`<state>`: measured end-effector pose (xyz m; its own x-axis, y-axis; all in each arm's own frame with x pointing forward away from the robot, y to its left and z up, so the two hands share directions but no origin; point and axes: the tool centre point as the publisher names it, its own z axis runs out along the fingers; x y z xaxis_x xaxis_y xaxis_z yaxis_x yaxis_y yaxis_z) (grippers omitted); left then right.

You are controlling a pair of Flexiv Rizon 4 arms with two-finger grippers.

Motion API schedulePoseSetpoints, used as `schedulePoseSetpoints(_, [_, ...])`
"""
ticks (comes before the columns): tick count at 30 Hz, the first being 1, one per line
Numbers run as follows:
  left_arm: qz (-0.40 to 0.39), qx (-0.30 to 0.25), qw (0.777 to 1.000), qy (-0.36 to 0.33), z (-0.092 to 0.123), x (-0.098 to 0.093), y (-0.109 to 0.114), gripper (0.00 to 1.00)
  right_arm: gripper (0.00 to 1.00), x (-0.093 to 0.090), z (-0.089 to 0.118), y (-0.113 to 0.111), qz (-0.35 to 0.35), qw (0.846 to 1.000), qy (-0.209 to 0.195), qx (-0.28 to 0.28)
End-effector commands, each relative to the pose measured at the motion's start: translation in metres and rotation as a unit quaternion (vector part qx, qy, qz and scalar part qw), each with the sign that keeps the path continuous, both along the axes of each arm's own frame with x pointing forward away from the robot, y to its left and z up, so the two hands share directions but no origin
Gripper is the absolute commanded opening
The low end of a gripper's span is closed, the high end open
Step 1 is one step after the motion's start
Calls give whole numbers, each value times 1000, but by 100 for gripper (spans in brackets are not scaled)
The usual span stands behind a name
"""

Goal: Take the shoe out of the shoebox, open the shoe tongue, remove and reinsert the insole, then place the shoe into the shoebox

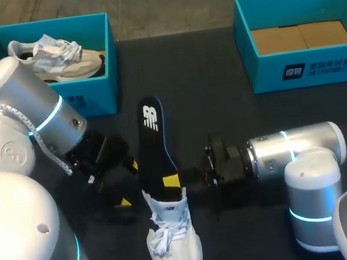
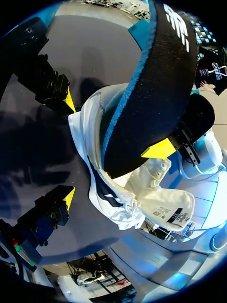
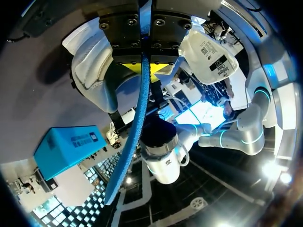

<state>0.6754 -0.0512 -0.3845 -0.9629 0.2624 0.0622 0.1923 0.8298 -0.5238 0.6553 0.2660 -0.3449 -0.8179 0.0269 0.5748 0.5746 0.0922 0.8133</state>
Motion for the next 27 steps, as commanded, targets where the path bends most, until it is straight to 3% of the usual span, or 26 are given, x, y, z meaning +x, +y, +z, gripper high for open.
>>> schedulePoseSetpoints(1, [0, 1, 1000, -1, 0, -1, 0, 100, 0, -5, -5, -2, -1, 1000, 4, -2])
schedulePoseSetpoints(9, [0, 1, 1000, -1, 0, -1, 0, 100, 0, -11, -4, -1, 5, 1000, 7, -3])
schedulePoseSetpoints(17, [0, 1, 1000, -1, 0, -1, 0, 100, 0, -5, -2, 2, 3, 1000, 17, -5])
schedulePoseSetpoints(20, [0, 1, 1000, -1, 0, -1, 0, 100, 4, -3, 0, 2, -1, 1000, 19, -8])
schedulePoseSetpoints(24, [0, 1, 1000, -1, 0, -1, 0, 100, 19, -1, 3, 4, -4, 1000, 19, -12])
schedulePoseSetpoints(27, [0, 1, 1000, -1, 0, -1, 0, 100, 21, -1, 5, 5, -4, 1000, 17, -13])
